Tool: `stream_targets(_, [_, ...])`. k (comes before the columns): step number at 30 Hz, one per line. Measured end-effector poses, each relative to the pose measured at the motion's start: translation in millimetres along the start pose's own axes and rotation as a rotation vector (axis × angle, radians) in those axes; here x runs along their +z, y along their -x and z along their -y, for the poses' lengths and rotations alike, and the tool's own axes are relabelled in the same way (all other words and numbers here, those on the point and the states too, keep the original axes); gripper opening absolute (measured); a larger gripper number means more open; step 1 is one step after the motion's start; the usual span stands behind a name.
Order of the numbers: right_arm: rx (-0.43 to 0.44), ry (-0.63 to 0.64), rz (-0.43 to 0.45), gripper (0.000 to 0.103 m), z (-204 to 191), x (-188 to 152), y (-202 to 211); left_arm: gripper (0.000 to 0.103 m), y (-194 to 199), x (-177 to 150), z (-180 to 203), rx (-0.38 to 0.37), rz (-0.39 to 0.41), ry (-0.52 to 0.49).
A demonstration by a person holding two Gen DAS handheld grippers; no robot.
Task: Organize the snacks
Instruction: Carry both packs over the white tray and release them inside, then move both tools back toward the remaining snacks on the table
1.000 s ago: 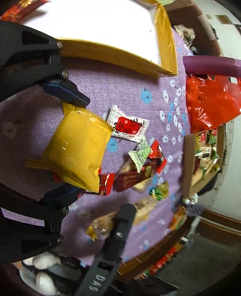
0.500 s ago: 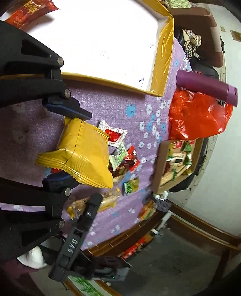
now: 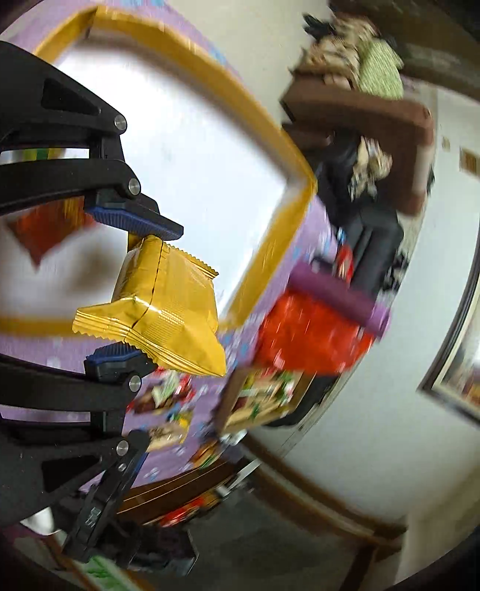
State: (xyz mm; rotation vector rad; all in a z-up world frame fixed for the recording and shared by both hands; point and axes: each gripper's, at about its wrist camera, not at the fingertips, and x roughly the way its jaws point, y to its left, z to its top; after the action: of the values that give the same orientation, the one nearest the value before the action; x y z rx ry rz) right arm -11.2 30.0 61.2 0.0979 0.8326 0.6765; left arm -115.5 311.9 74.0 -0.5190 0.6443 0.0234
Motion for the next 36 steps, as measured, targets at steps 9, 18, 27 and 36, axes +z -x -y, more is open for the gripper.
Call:
stream_targets(9, [0.074, 0.145, -0.146, 0.07, -97.5, 8.6, -82.9, 0.049, -9.6, 7.9, -64.2, 0.044, -0.035, 0.101])
stream_targets(18, [0.128, 0.156, -0.273, 0.072, -134.5, -1.9, -147.0, 0.055, 6.9, 9.6, -84.7, -0.038, -0.014, 0.139])
stream_targets(27, [0.124, 0.098, -0.182, 0.071, -115.1, 8.4, -111.5, 0.076, 25.6, 2.1, -69.8, -0.176, 0.009, 0.221])
stream_targets(36, [0.077, -0.022, 0.008, 0.071, -46.6, 3.3, -0.6, 0.076, 51.6, -14.3, 0.5, -0.332, -0.024, 0.159])
